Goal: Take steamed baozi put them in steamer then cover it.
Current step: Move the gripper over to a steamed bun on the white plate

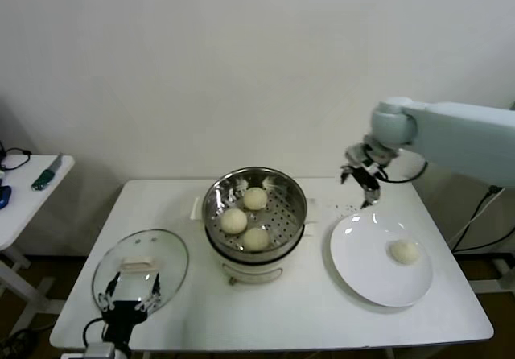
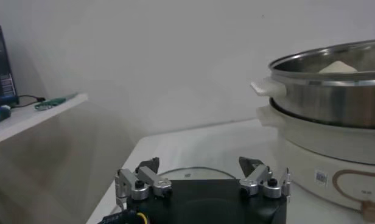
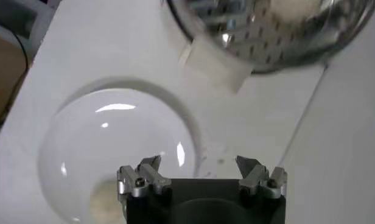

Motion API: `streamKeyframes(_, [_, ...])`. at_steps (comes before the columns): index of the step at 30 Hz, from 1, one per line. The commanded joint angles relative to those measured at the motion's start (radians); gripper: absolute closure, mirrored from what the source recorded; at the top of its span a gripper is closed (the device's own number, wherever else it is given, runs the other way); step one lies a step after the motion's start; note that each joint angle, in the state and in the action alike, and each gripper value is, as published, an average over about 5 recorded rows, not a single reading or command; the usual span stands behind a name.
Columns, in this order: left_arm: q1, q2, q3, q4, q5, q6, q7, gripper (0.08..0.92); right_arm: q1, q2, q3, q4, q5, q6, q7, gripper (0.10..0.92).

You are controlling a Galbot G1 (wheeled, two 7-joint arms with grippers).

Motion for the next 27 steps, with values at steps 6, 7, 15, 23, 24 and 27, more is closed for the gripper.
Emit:
streamKeyframes(6, [0.016, -0.016, 0.003, -0.02, 0.033, 0.003, -0.004, 0.177, -0.477, -0.248, 0.366, -0.113, -0.25, -0.047, -0.026, 0.203])
streamKeyframes(7, [0.018, -0.017, 0.003, -0.021, 0.036, 0.003, -0.005, 0.177, -0.515, -0.25, 0.405, -0.12, -0.27, -0.039, -0.024, 0.203])
streamKeyframes(15, [0.036, -0.026, 0.001, -0.028, 0.049, -0.001, -0.011, 0.177, -0.671, -0.214, 0.582, -0.212, -0.326, -0.01, -0.016, 0.203])
streamKeyframes(23, [0.037, -0.03, 0.001, -0.027, 0.054, -0.001, -0.013, 0.177, -0.696, -0.147, 0.624, -0.282, -0.336, 0.001, -0.012, 0.203])
streamKeyframes(24, [0.037, -0.03, 0.001, -0.026, 0.054, -0.001, -0.013, 0.177, -0.696, -0.139, 0.624, -0.289, -0.341, 0.003, -0.012, 0.203])
streamKeyframes(27, [0.036, -0.03, 0.001, -0.023, 0.054, -0.001, -0.013, 0.177, -0.699, -0.119, 0.631, -0.309, -0.357, 0.011, -0.012, 0.203])
